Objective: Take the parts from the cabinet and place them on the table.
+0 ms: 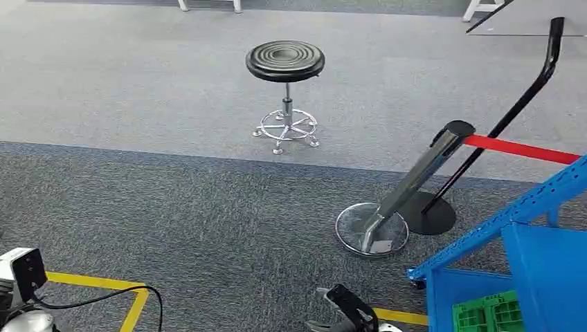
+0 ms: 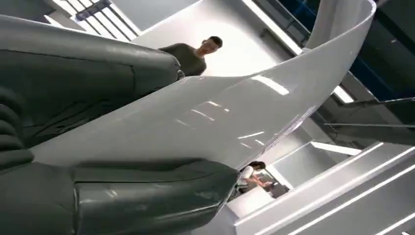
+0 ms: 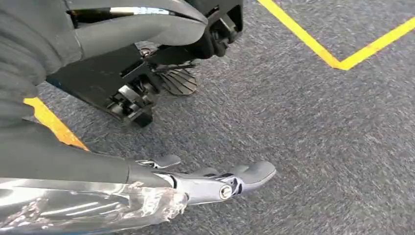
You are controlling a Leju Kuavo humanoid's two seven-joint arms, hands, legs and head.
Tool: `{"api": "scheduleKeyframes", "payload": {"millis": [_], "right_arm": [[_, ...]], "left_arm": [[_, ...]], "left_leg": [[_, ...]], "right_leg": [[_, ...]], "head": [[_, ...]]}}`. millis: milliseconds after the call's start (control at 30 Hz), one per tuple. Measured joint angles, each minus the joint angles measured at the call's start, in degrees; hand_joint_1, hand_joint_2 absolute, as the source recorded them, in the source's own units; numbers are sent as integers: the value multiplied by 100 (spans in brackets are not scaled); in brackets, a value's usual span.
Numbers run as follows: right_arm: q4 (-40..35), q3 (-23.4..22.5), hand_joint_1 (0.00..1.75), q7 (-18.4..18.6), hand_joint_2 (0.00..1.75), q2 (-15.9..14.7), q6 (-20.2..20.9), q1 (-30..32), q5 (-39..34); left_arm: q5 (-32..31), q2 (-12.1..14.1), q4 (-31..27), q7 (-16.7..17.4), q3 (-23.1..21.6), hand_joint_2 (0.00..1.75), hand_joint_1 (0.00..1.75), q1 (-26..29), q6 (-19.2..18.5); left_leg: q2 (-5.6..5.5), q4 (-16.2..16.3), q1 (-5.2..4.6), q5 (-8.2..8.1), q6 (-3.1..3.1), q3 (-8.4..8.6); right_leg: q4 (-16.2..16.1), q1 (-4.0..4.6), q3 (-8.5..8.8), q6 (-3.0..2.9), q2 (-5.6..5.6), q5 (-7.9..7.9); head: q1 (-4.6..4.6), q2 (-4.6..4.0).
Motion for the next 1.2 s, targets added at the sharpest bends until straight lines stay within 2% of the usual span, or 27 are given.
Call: {"api": "scheduleKeyframes", "payload": {"millis": [100, 133, 167, 200, 267, 300, 333, 367, 433, 467, 500, 600, 633, 667, 700, 767, 800, 833, 867, 900, 933, 967, 1000, 1033, 1133, 1167, 1200], "right_arm": [[0, 7, 0, 2, 175, 0, -22, 6, 18], [0, 9, 0, 2, 175, 0, -37, 4, 33], [0, 15, 0, -6, 175, 0, -46, 1, 48], [0, 24, 0, -9, 175, 0, -57, 1, 55], [0, 48, 0, -11, 175, -4, -76, 30, 68], [0, 50, 0, -11, 175, -4, -79, 48, 72], [0, 53, 0, -13, 175, -7, -92, 58, 85], [0, 61, 0, -17, 175, -7, -107, 59, 105], [0, 88, 0, -33, 175, -7, -151, 51, 147], [0, 96, 0, -39, 175, -11, -166, 48, 155], [0, 101, 0, -44, 175, -15, -170, 43, 157], [0, 147, 0, -70, 175, -17, -208, 45, 203], [-2, 160, 0, -77, 175, -9, -219, 38, 219], [-4, 171, 0, -83, 175, -9, -232, 31, 236], [-4, 188, 0, -87, 175, -9, -245, 24, 258], [-4, 219, 0, -103, 175, -9, -277, 39, 295], [-4, 236, 0, -109, 175, -13, -289, 45, 300], [-4, 245, 0, -129, 175, -13, -306, 50, 317], [-4, 252, 0, -164, 175, -15, -341, 49, 326], [-4, 265, 0, -214, 175, -18, -356, 50, 328], [-4, 276, 0, -252, 175, -22, -376, 54, 324], [-4, 280, 0, -302, 175, -28, -389, 59, 313], [-4, 282, 0, -346, 175, -50, -391, 66, 297], [-4, 282, 0, -378, 175, -66, -391, 77, 284], [-4, 280, 0, -415, 175, -112, -404, 107, 258], [-7, 282, 0, -422, 175, -125, -407, 108, 256], [-7, 282, 0, -431, 175, -138, -409, 108, 256]], "left_arm": [[-2, 0, 4, 0, 11, 175, 175, 3, -2], [-7, -2, 4, 0, 7, 175, 175, 3, 0], [-9, -5, 2, 0, 2, 175, 175, 1, 0], [-18, -6, 2, 0, -4, 175, 175, 2, 0], [-24, -7, 2, 0, -4, 175, 175, 3, 0], [-24, -7, 4, 0, -4, 175, 175, 4, 0], [-24, -7, 4, 0, -4, 175, 175, 4, 0], [-33, -7, 4, 0, -4, 175, 175, 3, 0], [-48, -7, 4, 0, -18, 175, 175, 0, 0], [-48, -7, 4, 0, -29, 175, 175, -2, 0], [-48, -9, 4, 0, -35, 175, 175, -7, 0], [-59, -4, 4, 0, -33, 175, 175, -2, 0], [-59, 2, 2, 0, -35, 175, 175, -3, 0], [-63, 2, 2, 0, -35, 175, 175, -3, 0], [-63, 2, 2, 0, -44, 175, 175, -6, 2], [-63, 2, 4, 0, -50, 175, 175, -6, 0], [-59, 2, 6, 0, -50, 175, 175, -5, 0], [-57, 2, 11, 0, -46, 175, 175, -4, 0], [-59, 2, 11, 0, -59, 175, 175, -6, 0], [-63, 2, 11, 0, -94, 175, 175, -12, 0], [-70, 4, 13, 0, -137, 175, 175, -20, 0], [-83, 9, 13, 0, -182, 175, 175, -31, -2], [-94, 11, 20, 0, -225, 175, 175, -43, -2], [-123, 11, 22, 0, -282, 175, 175, -48, 0], [-144, 15, 46, 0, -297, 175, 175, -48, -2], [-147, 11, 46, 0, -311, 175, 175, -47, -2], [-149, 9, 46, 0, -330, 175, 175, -54, 2]], "left_leg": [[-49, 15, -22, 12, 107, -31], [-58, -28, 12, 46, 163, -5], [-66, -28, 9, 41, 198, -3], [-78, -27, 7, 41, 233, -7], [-112, -25, -11, 38, 247, -16], [-135, -23, -17, 37, 248, -16], [-161, -22, -19, 37, 248, -11], [-201, -17, -20, 36, 247, -7], [-282, -16, -20, 32, 238, 14], [-309, -16, -12, 29, 229, 9], [-348, 22, -53, 22, 188, -25], [-428, -14, 3, 80, 79, -63], [-435, 4, -1, 51, 46, -69], [-311, 98, -4, -33, 17, -96], [-232, 388, 0, -228, -17, -222], [-178, 1279, 24, -650, -66, -654], [-173, 1616, 28, -753, -83, -820], [-170, 1699, 31, -711, -93, -864], [-162, 1527, 33, -536, -91, -779], [-149, 1163, 34, -302, -80, -592], [-96, 682, 33, -61, -61, -336], [35, 216, 26, 110, -31, -78], [151, 29, -30, 18, -20, 20], [117, 19, -27, 8, 45, -5], [11, -20, -38, 29, 139, -26], [-5, -37, -9, 46, 180, -8], [-34, -36, -7, 41, 222, -8]], "right_leg": [[-41, -16, 21, 95, -72, 7], [-7, -34, -35, 139, -47, -45], [173, -34, -96, 159, 24, -187], [540, -33, -260, 162, 56, -396], [1557, -31, -750, 174, 86, -816], [1814, -30, -891, 173, 88, -858], [1798, -30, -905, 164, 89, -767], [1551, -29, -805, 152, 92, -571], [484, -30, -294, 97, 181, -10], [110, -34, -133, 60, 353, 49], [-28, -56, -24, 45, 399, 0], [6, -11, -42, 24, 334, 14], [-57, -61, -9, -30, 282, 51], [-69, -63, 10, -51, 248, 61], [-68, -64, 17, -80, 208, 49], [-66, -54, 13, -96, 115, 38], [-64, -52, 9, -97, 71, 37], [-63, -52, 11, -97, 28, 34], [-62, -52, 16, -95, -11, 29], [-61, -52, 26, -87, -43, 23], [-61, -53, 44, -71, -77, 13], [-60, -47, 62, -46, -107, -3], [-31, 10, 50, -9, -133, -28], [-32, 11, 35, 17, -165, -25], [-55, -2, 67, 105, -263, -37], [26, -24, 8, 148, -155, -122], [290, -23, -115, 159, -30, -308]], "head": [[11, 0], [3, 0], [33, 0], [53, 0], [55, 0], [57, 0], [53, 0], [53, 0], [53, 0], [55, 0], [46, 0], [51, 0], [53, 0], [31, 0], [-11, 0], [-2, 0], [0, 0], [-4, 0], [-4, 0], [-2, 0], [-6, 0], [-4, 0], [-8, 0], [11, 0], [7, 0], [9, 0], [38, 0]]}}
